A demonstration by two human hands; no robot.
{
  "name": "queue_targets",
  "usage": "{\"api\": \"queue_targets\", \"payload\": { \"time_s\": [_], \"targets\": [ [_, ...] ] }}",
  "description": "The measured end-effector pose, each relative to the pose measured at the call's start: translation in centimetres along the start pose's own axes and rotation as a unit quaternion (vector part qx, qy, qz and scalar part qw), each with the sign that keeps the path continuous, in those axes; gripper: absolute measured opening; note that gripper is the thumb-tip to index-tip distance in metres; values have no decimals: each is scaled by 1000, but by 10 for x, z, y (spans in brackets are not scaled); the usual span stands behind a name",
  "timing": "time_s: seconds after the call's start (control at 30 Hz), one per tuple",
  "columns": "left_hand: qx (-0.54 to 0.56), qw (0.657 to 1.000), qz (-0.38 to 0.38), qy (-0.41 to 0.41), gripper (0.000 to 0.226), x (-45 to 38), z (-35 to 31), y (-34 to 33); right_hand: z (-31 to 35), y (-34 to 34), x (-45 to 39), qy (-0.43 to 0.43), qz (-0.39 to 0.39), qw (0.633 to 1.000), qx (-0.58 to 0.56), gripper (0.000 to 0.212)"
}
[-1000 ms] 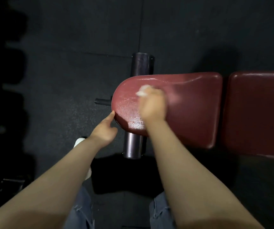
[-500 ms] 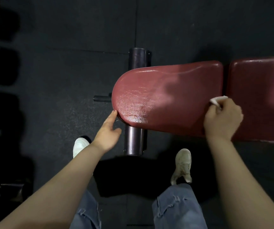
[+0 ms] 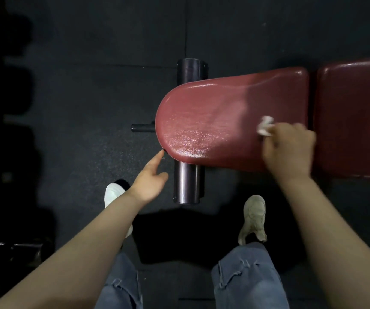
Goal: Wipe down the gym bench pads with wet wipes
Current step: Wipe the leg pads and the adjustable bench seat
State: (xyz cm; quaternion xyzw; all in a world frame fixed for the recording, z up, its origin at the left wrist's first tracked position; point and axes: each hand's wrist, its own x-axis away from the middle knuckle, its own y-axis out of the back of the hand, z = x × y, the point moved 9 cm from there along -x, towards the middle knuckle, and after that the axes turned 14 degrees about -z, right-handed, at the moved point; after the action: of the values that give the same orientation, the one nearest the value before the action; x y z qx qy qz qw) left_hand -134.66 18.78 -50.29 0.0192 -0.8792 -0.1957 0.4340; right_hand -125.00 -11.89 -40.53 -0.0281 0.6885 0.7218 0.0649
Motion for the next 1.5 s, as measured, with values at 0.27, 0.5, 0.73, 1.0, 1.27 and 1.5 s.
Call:
{"api": "queue_targets", "payload": {
  "time_s": [0.27, 0.5, 0.73, 1.0, 1.27, 1.5],
  "targets": [
    [28, 999, -13, -17, 75, -6, -4, -7, 142, -50, 11, 4, 12, 997, -73, 22],
    [31, 999, -27, -15, 75, -9, -3, -8, 108, -36, 21, 209, 8, 969, -129, 25],
    [50, 999, -16, -6, 77, -6, -2, -15, -16, 9, 41, -124, -51, 991, -25, 15],
    [62, 998, -20, -21, 74, -10, -4, -12, 178, -52, 59, 221, 18, 952, -212, 12],
    [59, 998, -11, -19, 84, -10, 3, -22, -38, 18, 71, 228, 1, 972, -59, 10],
    [79, 996, -33, -5, 83, -11, 4, -17, 3, -5, 76, 69, -79, 987, -126, 9]
  ]
}}
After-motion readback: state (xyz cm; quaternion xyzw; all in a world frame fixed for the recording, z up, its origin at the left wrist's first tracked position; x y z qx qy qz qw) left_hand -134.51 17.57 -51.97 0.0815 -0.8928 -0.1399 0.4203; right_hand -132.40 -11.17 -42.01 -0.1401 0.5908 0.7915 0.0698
